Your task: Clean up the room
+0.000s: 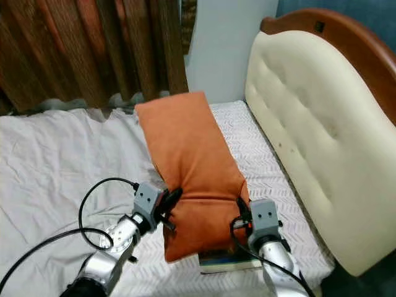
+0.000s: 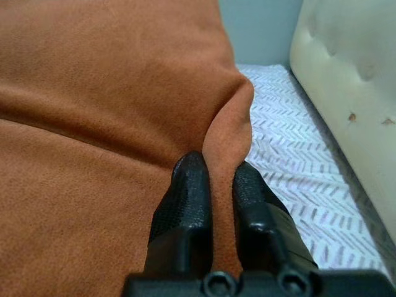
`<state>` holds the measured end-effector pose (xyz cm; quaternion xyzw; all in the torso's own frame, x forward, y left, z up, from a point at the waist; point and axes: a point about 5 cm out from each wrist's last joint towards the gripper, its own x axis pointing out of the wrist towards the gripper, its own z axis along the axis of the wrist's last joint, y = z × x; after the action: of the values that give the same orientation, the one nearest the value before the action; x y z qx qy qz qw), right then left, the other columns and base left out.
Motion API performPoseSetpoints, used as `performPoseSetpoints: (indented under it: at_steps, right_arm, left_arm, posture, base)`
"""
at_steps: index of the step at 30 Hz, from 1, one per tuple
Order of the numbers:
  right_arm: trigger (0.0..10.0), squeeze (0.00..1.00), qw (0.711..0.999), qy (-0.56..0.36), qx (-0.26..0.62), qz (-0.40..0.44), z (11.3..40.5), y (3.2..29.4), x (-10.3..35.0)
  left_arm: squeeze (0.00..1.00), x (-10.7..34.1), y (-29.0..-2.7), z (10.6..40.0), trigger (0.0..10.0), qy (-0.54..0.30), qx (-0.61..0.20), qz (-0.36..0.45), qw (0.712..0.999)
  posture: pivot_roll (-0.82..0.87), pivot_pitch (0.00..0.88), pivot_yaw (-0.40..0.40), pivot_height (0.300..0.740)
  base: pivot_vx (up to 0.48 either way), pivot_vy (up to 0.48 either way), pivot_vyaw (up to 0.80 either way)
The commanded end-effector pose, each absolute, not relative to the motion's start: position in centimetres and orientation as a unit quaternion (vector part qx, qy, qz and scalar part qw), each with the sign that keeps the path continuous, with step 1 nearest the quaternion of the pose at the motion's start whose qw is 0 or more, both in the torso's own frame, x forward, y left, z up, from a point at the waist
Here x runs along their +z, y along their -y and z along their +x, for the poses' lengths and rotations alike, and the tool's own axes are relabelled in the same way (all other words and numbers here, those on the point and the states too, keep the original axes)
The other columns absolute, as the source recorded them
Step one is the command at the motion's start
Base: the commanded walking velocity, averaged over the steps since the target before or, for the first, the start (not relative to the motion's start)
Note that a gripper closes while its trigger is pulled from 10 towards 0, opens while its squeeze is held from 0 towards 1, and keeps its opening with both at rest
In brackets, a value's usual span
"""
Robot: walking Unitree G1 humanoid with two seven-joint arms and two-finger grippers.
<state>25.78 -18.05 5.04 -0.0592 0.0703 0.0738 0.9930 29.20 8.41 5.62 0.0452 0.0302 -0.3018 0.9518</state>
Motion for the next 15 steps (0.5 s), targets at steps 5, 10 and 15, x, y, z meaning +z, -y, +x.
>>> performPoseSetpoints:
  at_steps: [5,10,15]
  right_arm:
    - [10.0,0.0,0.995,-0.065,0.023,-0.066,25.84,20.44,5.6]
    - [10.0,0.0,0.995,-0.067,0.021,-0.067,25.66,20.5,5.57]
    - [10.0,0.0,0.995,-0.074,0.02,-0.065,25.29,20.46,5.31]
  left_arm:
    - [0.0,6.26,-10.06,29.98,10.0,-0.017,-0.285,0.055,0.957]
    - [0.0,6.21,-9.8,29.95,10.0,-0.018,-0.292,0.056,0.955]
    - [0.0,6.1,-9.69,29.95,10.0,-0.02,-0.3,0.058,0.952]
  posture:
    - [-0.15,0.0,0.034,0.74]
    - [-0.16,0.004,0.037,0.74]
    - [-0.16,0.018,0.038,0.74]
  base:
    - [0.306,-0.368,0.0]
    - [0.306,-0.367,0.0]
    - [0.306,-0.368,0.0]
